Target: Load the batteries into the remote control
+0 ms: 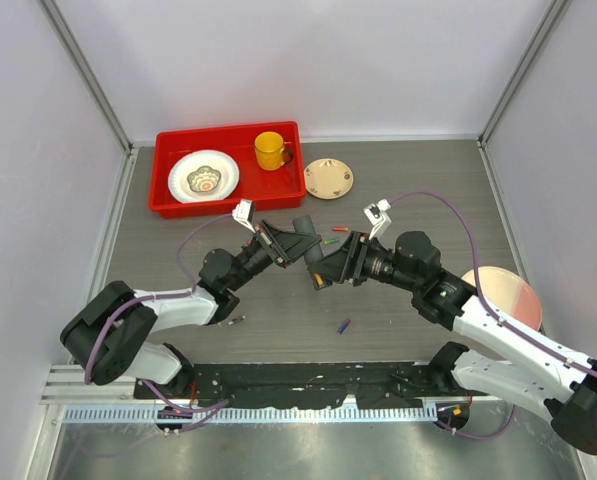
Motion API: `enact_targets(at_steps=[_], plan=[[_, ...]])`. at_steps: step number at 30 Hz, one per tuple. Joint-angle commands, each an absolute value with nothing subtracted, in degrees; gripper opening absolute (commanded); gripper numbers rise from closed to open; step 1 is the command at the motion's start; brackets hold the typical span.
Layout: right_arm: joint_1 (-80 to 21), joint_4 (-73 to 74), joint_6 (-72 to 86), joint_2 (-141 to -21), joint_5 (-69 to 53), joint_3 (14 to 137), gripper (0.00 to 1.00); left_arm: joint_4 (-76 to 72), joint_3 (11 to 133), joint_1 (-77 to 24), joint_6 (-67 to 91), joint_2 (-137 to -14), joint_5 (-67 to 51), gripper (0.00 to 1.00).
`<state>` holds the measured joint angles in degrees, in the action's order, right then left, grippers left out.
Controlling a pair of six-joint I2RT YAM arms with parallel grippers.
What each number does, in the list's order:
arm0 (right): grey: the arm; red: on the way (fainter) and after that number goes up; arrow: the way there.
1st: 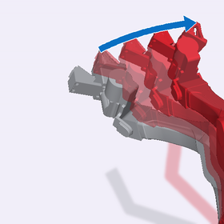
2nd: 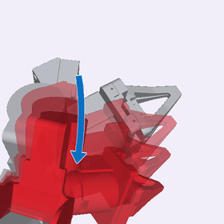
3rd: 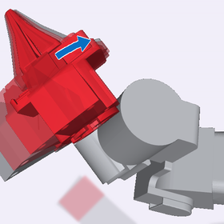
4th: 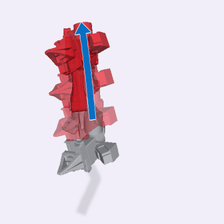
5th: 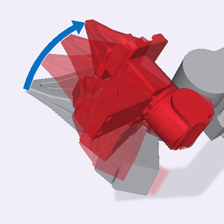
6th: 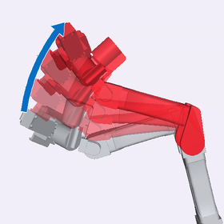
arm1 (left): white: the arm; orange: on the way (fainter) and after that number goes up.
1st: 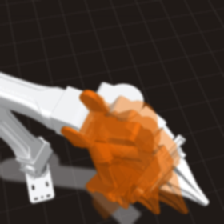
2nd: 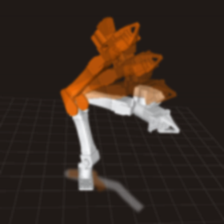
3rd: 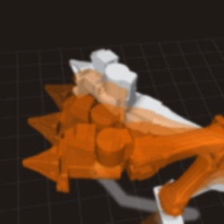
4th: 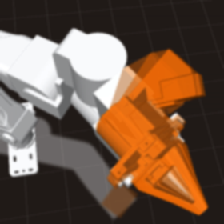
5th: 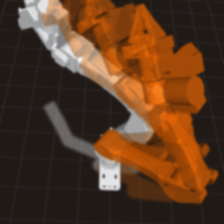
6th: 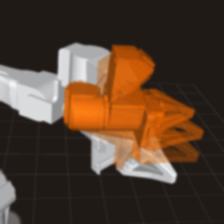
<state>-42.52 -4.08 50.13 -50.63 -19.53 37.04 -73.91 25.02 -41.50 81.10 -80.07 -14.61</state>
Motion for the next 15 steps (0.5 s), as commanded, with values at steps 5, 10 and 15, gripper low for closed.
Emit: enact_targets(at_steps=[5, 10, 15], plan=[[-41.7, -8.2, 50.6, -50.5, -22.8, 36.4, 0.57, -88.7, 27.2, -41.2, 81.8, -78.2, -15.4, 0.00], [-41.4, -8.3, 50.5, -50.3, -23.5, 36.0, 0.54, -88.6, 27.2, -41.2, 81.8, -78.2, -15.4, 0.00], [-41.4, -8.6, 50.4, -50.4, -24.1, 35.9, 0.54, -88.7, 27.2, -41.2, 81.7, -78.2, -15.2, 0.00]])
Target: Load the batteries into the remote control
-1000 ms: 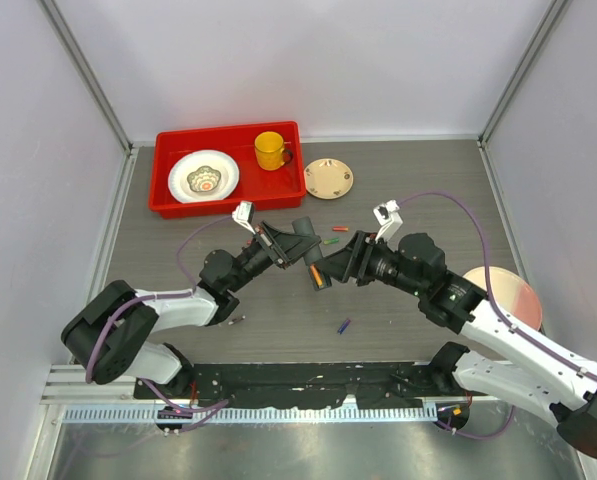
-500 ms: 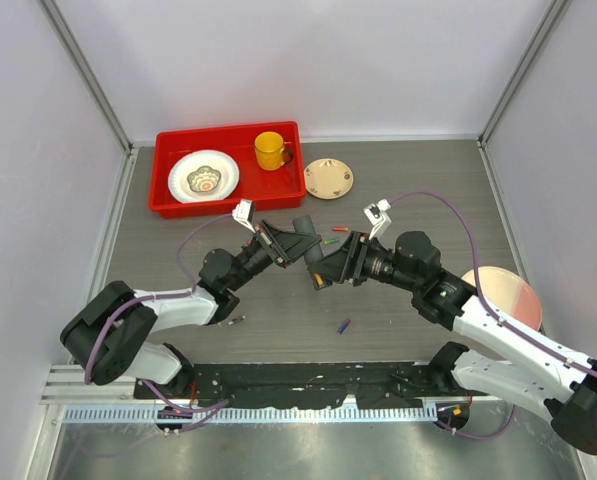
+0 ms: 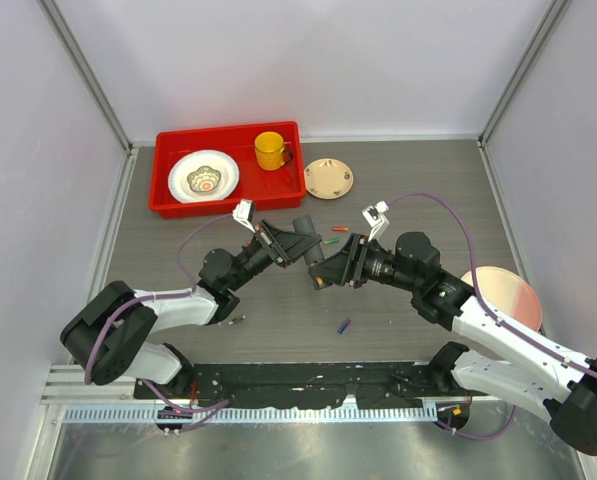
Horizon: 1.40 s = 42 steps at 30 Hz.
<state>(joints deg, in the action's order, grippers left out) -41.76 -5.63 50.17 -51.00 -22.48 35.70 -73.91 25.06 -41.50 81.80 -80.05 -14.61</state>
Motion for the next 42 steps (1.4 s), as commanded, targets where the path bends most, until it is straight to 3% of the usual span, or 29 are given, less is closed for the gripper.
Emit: enact_targets(at_steps=[1, 9, 42], plan=[[-41.4, -8.6, 50.4, -50.3, -24.1, 35.8, 0.55, -88.7, 27.2, -41.1, 81.7, -78.1, -15.3, 0.00], [-41.3, -9.0, 50.4, -49.8, -24.3, 35.1, 0.54, -88.7, 27.2, -41.1, 81.7, -78.2, -15.2, 0.00], [-41.2, -11.3, 50.0, -52.5, -27.2, 32.4, 0.17, -88.7, 27.1, -41.1, 80.7, -78.1, -10.8, 0.00]])
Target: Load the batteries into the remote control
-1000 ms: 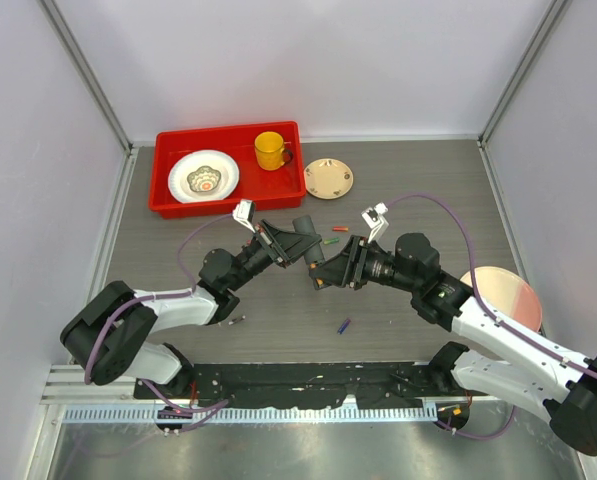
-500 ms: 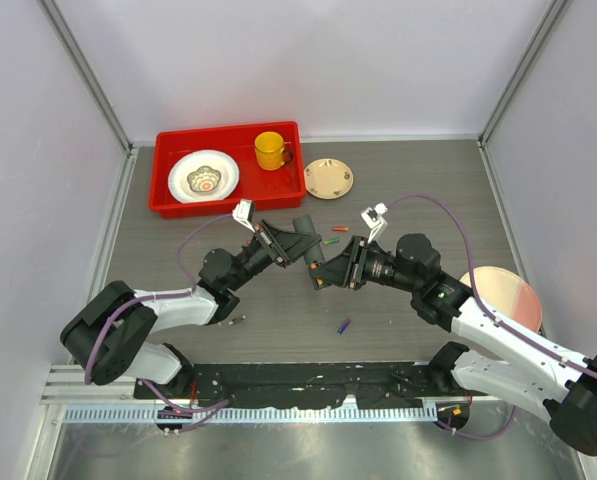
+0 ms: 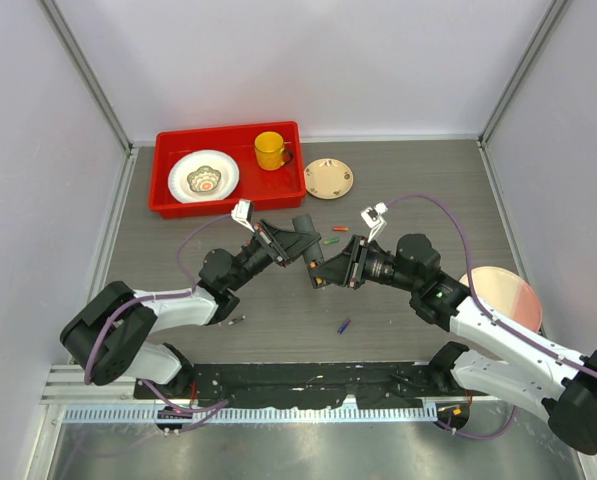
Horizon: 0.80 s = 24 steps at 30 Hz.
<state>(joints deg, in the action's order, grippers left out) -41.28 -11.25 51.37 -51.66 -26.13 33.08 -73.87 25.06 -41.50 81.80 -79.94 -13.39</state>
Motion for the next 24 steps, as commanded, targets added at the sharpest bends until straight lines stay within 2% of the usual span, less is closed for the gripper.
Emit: enact_targets(at_steps=[1, 5, 12, 22, 24], plan=[[-41.2, -11.2, 49.8, -52.6, -27.2, 32.5, 0.15, -88.7, 27.0, -41.2, 80.8, -78.2, -10.7, 0.00], [-41.2, -9.6, 48.3, -53.2, -27.9, 33.3, 0.01, -88.7, 26.8, -41.2, 80.9, -78.7, -10.9, 0.00], [-41.2, -5.2, 44.5, -53.8, -28.8, 35.5, 0.01, -88.7, 26.7, -41.2, 82.3, -79.7, -13.2, 0.20], [-41.2, -4.2, 42.9, -53.6, -29.5, 36.7, 0.01, -88.6, 26.9, -41.2, 83.4, -80.9, -17.7, 0.25], [-41.2, -4.2, 43.0, -53.4, -29.4, 36.7, 0.01, -88.7, 27.0, -41.2, 83.8, -81.7, -18.7, 0.31]])
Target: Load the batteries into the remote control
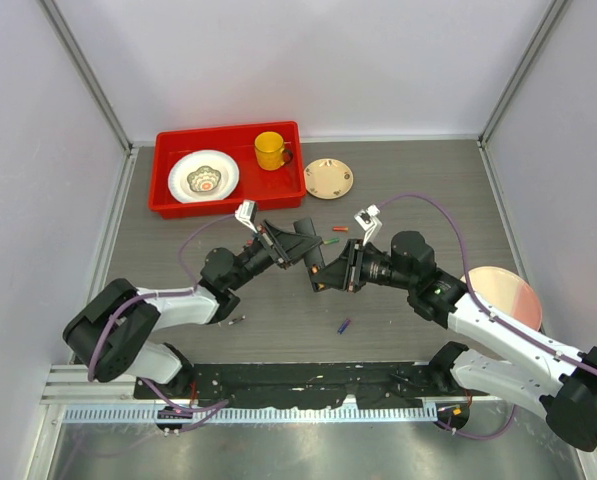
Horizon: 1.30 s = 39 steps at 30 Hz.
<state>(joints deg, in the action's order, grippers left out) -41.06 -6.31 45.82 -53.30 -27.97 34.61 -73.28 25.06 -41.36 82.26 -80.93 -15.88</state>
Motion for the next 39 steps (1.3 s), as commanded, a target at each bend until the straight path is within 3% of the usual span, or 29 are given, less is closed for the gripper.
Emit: enact_targets(at_steps=[1, 4, 9, 15, 20, 23, 36, 39], plan=[[-41.2, -4.2, 42.9, -53.3, -29.5, 36.9, 0.01, -88.7, 27.0, -41.2, 84.2, -81.9, -19.2, 0.33], [-41.2, -3.5, 42.0, -53.1, -29.6, 37.4, 0.01, -88.7, 27.4, -41.1, 85.3, -83.2, -21.5, 0.37], [-41.1, -3.1, 41.2, -52.8, -29.8, 37.5, 0.01, -88.6, 28.5, -41.2, 86.7, -84.5, -24.9, 0.35], [-41.0, -3.1, 40.6, -52.6, -30.0, 37.8, 0.01, -88.7, 28.8, -41.5, 87.0, -84.6, -28.5, 0.22], [-40.6, -3.0, 39.8, -52.9, -30.1, 38.2, 0.01, -88.7, 29.0, -42.1, 87.3, -84.9, -30.5, 0.17], [-40.5, -3.0, 39.7, -53.2, -30.1, 38.6, 0.01, -88.6, 29.7, -42.6, 87.2, -85.4, -31.3, 0.00], [-40.4, -6.4, 43.9, -53.6, -25.1, 37.3, 0.01, -88.6, 26.6, -46.5, 83.5, -85.6, -19.6, 0.00], [-40.5, -6.7, 44.3, -55.4, -25.5, 37.7, 0.05, -88.6, 25.9, -47.1, 83.0, -85.5, -17.7, 0.00]])
